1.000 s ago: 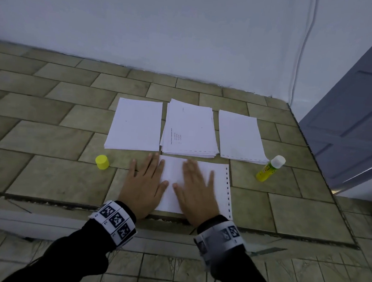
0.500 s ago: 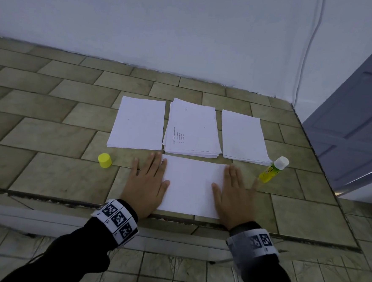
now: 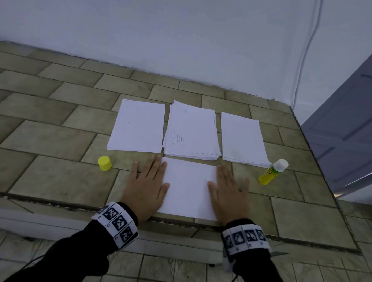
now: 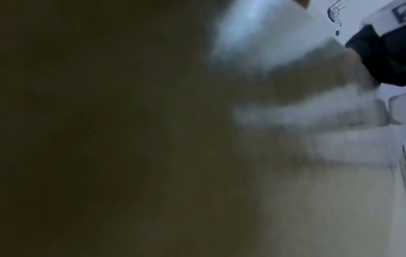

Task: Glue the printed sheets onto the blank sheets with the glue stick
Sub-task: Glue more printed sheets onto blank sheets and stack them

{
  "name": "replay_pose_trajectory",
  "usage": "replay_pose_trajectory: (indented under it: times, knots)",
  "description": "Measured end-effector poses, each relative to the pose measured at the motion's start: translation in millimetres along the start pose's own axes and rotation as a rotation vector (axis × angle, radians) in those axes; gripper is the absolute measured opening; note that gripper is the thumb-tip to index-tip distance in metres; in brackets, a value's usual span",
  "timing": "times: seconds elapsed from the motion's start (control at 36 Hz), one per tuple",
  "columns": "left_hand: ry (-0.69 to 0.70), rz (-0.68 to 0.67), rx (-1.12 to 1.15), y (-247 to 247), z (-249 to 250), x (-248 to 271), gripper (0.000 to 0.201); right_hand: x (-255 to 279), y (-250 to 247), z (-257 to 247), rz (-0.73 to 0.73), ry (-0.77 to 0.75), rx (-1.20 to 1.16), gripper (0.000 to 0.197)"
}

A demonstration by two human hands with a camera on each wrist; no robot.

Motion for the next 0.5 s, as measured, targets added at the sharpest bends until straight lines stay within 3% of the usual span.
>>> replay_pose_trajectory:
  times: [0.19,0.36,0.5]
  knots:
    - [0.003,-0.012,-0.005,0.2,0.9,-0.1,0.063,1.0,-5.3,-1.4,0.057,0.063,0.029,0.091]
    - [0.004,-0.014,0.006,-0.8,-0.2,-0.4,0.062,7.9,29.0,-81.1,-0.051,-0.249,-0.072,0.095]
    - [0.015,-0.037,0.001,-0.7,0.8,-1.3,0.062,7.7,34.5,-79.3,-0.072,-0.274,-0.073,0.085]
Point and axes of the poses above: each hand's wrist, its own x-axis away from the middle knuckle, its own y-axis out of the palm, z = x × y, the point moved 8 cm from there along -x, towards the middle knuckle, and after that the axes turned 13 degrees about -x, right-handed, at the moved point
